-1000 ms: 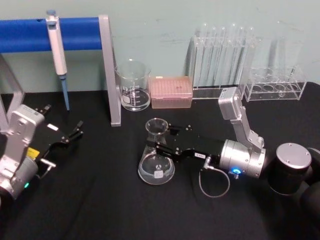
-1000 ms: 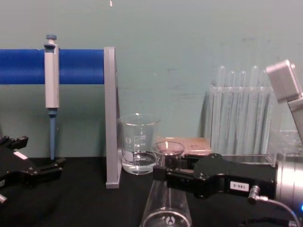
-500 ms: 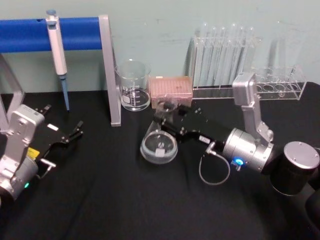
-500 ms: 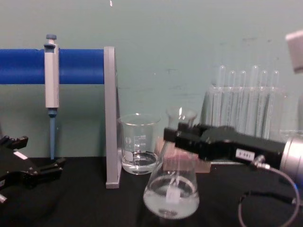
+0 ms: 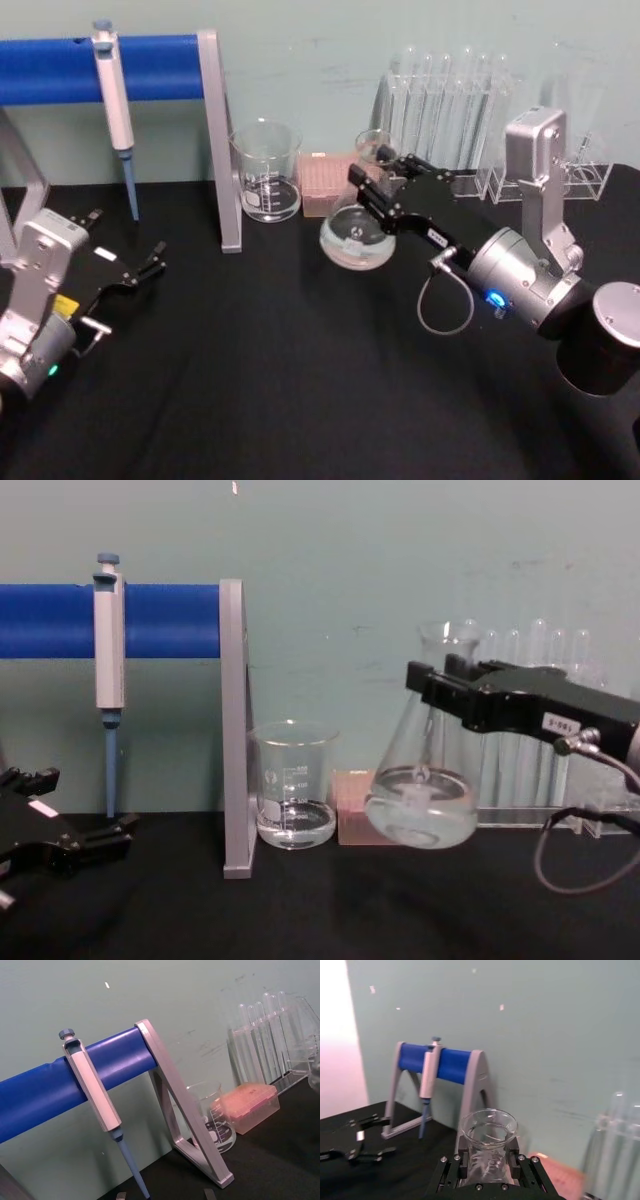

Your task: Grasp the erlenmeyer flask with one hand, shake it three times, then place it back.

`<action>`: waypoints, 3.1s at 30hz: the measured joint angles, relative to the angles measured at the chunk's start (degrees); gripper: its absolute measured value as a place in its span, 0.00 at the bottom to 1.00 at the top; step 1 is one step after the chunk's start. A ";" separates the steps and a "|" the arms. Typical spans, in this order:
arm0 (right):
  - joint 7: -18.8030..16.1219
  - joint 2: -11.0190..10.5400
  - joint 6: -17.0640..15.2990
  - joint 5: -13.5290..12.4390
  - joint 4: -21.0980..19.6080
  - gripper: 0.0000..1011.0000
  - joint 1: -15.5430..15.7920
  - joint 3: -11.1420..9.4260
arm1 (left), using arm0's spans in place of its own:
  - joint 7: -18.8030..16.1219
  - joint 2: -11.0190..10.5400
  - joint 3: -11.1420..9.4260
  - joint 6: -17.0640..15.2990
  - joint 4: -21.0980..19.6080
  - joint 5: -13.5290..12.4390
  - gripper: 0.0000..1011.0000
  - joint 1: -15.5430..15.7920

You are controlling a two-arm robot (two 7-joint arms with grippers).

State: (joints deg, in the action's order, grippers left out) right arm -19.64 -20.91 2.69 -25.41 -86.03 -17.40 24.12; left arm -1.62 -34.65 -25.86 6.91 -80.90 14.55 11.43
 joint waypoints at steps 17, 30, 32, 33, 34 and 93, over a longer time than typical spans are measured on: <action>5.30 2.37 -2.16 2.56 -2.79 0.44 3.42 -4.10 | 0.00 0.00 0.00 0.00 0.00 0.00 0.99 0.00; -3.11 3.47 -1.04 2.01 0.35 0.44 1.12 -2.72 | 0.00 0.00 0.00 0.00 0.00 0.00 0.99 0.00; -5.37 3.55 -0.62 1.58 1.14 0.44 0.22 -1.66 | 0.00 0.00 0.00 0.00 0.00 0.00 0.99 0.00; -6.05 3.56 -0.50 1.46 1.37 0.44 -0.08 -1.24 | 0.00 0.00 0.00 0.00 0.00 0.00 0.99 0.00; -6.75 3.56 -0.41 1.36 1.57 0.45 -0.36 -0.84 | 0.00 0.00 0.00 0.00 0.00 0.00 0.99 0.00; 14.43 3.40 -1.97 9.32 -6.68 0.44 10.26 -12.87 | 0.00 0.00 0.00 0.00 0.00 0.00 0.99 0.00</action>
State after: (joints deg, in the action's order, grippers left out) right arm -5.21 -17.51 0.72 -16.09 -92.71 -7.14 11.25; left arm -1.62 -34.65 -25.86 6.91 -80.90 14.55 11.43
